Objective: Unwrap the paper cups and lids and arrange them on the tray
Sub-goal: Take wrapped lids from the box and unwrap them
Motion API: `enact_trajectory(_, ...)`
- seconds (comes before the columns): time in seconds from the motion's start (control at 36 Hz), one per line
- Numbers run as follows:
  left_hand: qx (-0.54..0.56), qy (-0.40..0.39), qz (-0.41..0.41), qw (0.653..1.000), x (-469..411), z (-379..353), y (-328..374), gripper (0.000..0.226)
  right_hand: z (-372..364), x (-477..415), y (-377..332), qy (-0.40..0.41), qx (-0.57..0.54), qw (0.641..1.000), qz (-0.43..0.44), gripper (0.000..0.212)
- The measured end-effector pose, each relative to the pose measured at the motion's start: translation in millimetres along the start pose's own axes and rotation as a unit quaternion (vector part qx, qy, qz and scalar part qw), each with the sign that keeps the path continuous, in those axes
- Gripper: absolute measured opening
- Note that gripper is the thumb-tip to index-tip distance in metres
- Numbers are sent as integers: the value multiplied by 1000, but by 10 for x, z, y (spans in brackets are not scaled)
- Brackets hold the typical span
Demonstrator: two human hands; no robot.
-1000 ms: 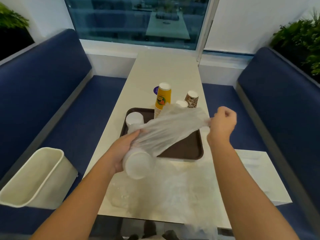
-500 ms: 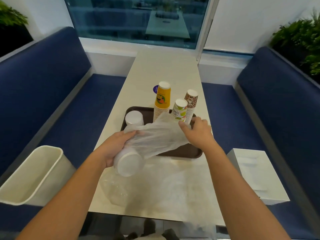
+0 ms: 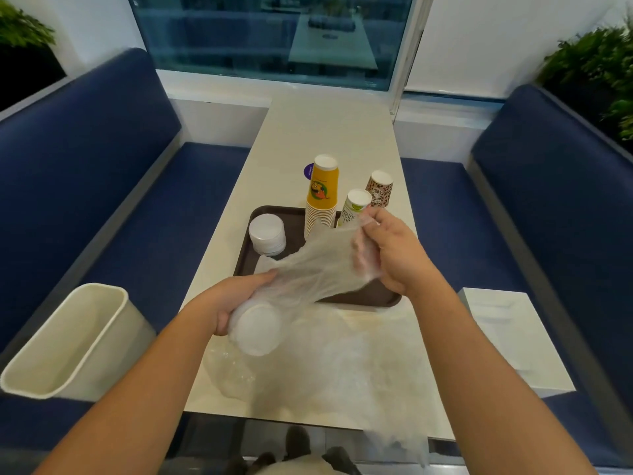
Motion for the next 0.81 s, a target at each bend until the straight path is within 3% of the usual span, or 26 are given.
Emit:
enact_trajectory(0.17,36,-7,-7,999,-25,-113,47,53,2,140,126,-111,-48,979,-165,33)
enact_trajectory(0.22,49,-11,-11,999,-16,-177,75,54,-9,135,191,-144,27,970,-192,34)
enact_trajectory(0.28,47,-10,-14,999,-9,-229,103,55,-30,122,220,-122,265,949,-121,29)
enact_trajectory(0.33,43,-14,-23,999,3,-308,132,52,-62,107,246,-103,493,863,32,31)
enact_trajectory(0.36,38,-18,-24,999,22,-360,146,51,-90,133,252,-93,543,830,88,33)
enact_trajectory(0.39,33,-23,-25,999,36,-412,153,51,-93,153,252,-74,548,824,123,30)
enact_trajectory(0.44,27,-40,-27,998,70,-499,171,51,-17,141,278,-9,471,872,136,20)
enact_trajectory(0.53,29,-101,-22,994,59,-547,123,58,61,95,265,90,168,982,9,22)
enact_trajectory(0.61,35,-180,-29,983,33,-533,-48,88,191,44,284,103,-50,989,-94,30)
enact_trajectory(0.69,-65,-257,-43,963,88,-587,-173,95,356,1,378,78,-65,986,-132,32)
enact_trajectory(0.81,-113,-210,-57,970,68,-701,-242,76,471,67,442,79,-45,986,-140,38)
Point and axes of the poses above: each hand's wrist, its own x-axis away from the middle knuckle, its own z-axis out of the back of the hand, y = z × x, the point moved 2 cm from there along -x, towards the middle knuckle, and after that the axes turned 3 degrees about -z, right-handed, at the moved point
